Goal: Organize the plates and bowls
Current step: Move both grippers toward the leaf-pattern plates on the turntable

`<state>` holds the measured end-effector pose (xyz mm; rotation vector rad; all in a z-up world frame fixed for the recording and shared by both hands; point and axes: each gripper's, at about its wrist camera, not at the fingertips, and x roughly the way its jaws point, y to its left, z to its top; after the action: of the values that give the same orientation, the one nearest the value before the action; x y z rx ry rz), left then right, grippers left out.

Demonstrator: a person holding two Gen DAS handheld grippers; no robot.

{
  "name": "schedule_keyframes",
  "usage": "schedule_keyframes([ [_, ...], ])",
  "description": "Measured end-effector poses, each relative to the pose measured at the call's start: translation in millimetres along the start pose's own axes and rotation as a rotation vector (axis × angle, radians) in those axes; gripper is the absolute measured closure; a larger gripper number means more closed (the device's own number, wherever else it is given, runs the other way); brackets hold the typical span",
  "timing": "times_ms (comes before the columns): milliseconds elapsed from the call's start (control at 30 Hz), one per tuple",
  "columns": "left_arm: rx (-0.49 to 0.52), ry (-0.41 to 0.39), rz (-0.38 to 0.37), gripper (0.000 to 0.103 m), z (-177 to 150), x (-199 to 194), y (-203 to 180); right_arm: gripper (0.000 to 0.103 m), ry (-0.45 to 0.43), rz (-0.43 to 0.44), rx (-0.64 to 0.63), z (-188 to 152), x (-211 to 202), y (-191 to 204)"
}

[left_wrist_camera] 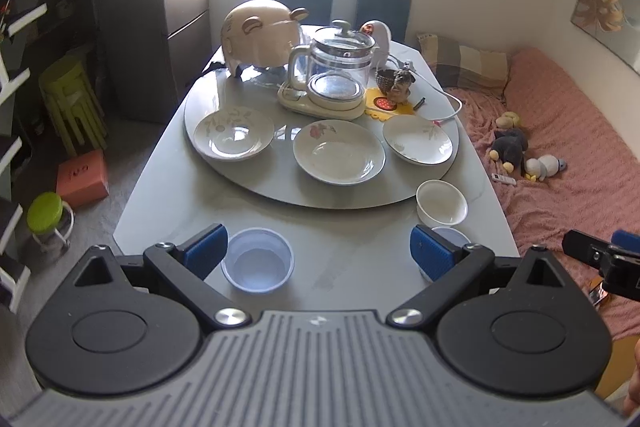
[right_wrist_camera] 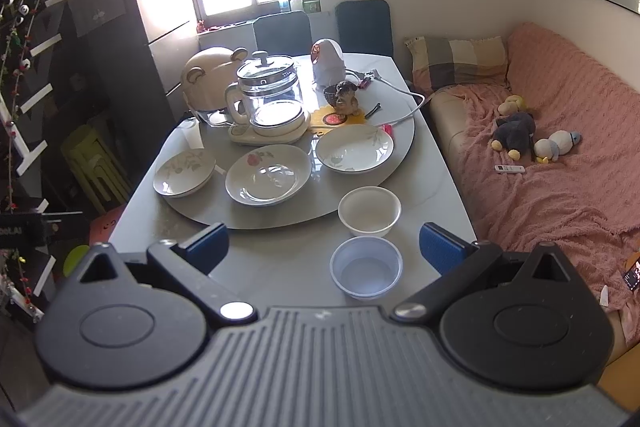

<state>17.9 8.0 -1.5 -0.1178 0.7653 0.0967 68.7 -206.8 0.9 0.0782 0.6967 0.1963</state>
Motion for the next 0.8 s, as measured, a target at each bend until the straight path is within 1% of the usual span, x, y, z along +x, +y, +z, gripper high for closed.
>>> schedule_keyframes([
  [133, 0.03, 0.008, -0.015, 0.004, 0.5, 4.4, -7.5, 0.0, 0.011, 0.002, 0.004, -0.8, 3.0, 2.4],
  [267, 0.042, 0.015, -0.03, 0.004, 0.1, 9.4, -12.7, 0.0, -0.008, -0.012, -0.025, -1.8, 3.5, 4.2],
  [367, 0.054, 0.01, -0.029, 0.004, 0.9, 12.4, -14.7, 0.0, 0.003, -0.003, -0.011, -1.0, 5.8, 3.4],
  [533, 0.043, 0.008, -0.035, 0.004, 2.8, 17.4, -11.5, 0.0, 0.015, -0.024, 0.001, 0.6, 9.0, 2.5],
  [800, 0.035, 0.006, -0.045, 0.004, 3.6, 23.1, -3.9, 0.0, 0.007, -0.049, 0.002, 1.5, 13.8, 10.6],
])
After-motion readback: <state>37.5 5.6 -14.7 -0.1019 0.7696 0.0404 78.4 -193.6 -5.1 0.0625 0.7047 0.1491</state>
